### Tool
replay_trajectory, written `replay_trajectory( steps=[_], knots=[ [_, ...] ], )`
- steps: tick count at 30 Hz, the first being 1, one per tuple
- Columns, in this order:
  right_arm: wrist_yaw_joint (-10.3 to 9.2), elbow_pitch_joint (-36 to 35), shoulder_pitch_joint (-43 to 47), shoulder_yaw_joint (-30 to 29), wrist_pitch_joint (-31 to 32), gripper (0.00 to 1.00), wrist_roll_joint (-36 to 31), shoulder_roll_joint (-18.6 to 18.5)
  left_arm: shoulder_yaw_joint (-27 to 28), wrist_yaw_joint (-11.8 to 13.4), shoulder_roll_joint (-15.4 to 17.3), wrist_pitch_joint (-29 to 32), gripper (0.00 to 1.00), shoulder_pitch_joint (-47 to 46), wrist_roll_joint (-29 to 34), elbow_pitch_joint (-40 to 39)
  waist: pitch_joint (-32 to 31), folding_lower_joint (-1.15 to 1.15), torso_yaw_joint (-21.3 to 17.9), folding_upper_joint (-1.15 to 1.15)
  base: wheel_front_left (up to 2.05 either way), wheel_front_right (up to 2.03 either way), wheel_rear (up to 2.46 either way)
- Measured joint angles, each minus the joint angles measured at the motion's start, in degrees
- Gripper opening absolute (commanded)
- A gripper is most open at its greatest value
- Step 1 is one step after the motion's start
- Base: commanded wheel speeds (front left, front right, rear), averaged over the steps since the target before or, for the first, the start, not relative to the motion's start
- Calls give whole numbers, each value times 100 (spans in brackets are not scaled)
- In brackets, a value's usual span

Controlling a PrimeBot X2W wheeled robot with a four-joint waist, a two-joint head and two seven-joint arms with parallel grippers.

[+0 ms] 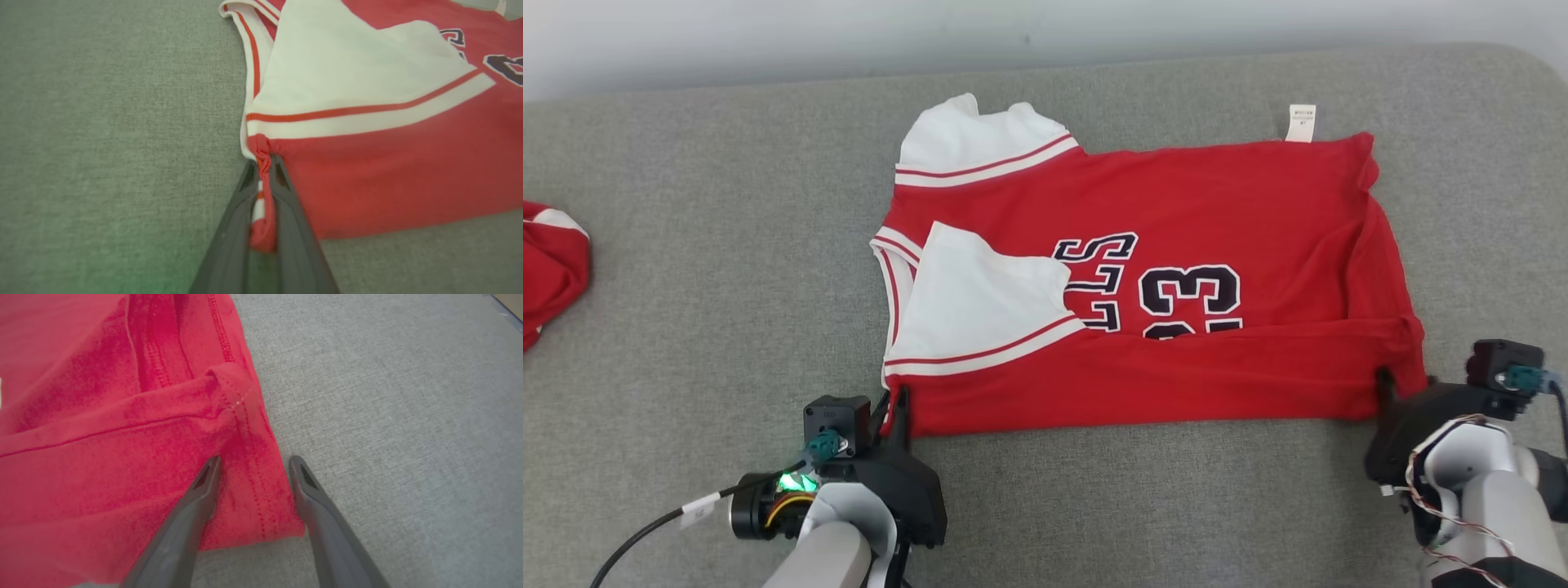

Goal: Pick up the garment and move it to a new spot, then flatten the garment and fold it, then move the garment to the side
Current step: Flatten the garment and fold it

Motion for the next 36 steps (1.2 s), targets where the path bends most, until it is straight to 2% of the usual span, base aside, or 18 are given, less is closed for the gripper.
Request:
replay_trajectory(
  steps=[7,13,21,28,29,30,36],
  knots=[
    [0,-119,239,64,82,0,123,14,-57,23,38,76,0,384,-92,-185,-263,1,6,1,0,0,0],
    [1,-555,799,-67,225,0,212,41,-156,170,213,134,0,1022,-93,-672,-599,2,30,1,0,0,0],
    [2,-1326,1626,-155,503,0,702,49,-214,556,631,405,0,1939,-107,-1831,-997,1,83,1,0,0,0],
    [3,-1368,2213,-157,652,0,1094,54,-189,946,839,665,0,2555,-164,-2523,-1065,0,117,1,0,0,0],
    [3,-1317,2238,-156,654,28,1151,55,-180,979,849,660,0,2591,-165,-2555,-1053,1,113,1,0,0,0],
    [3,-1263,2245,-164,646,100,1241,57,-179,1002,858,644,98,2603,-165,-2581,-1043,1,108,1,0,0,0],
    [1,-1157,2238,-112,487,100,1293,40,-99,1174,898,588,100,2652,-157,-2615,-1031,1,80,1,0,0,0]
  ],
)
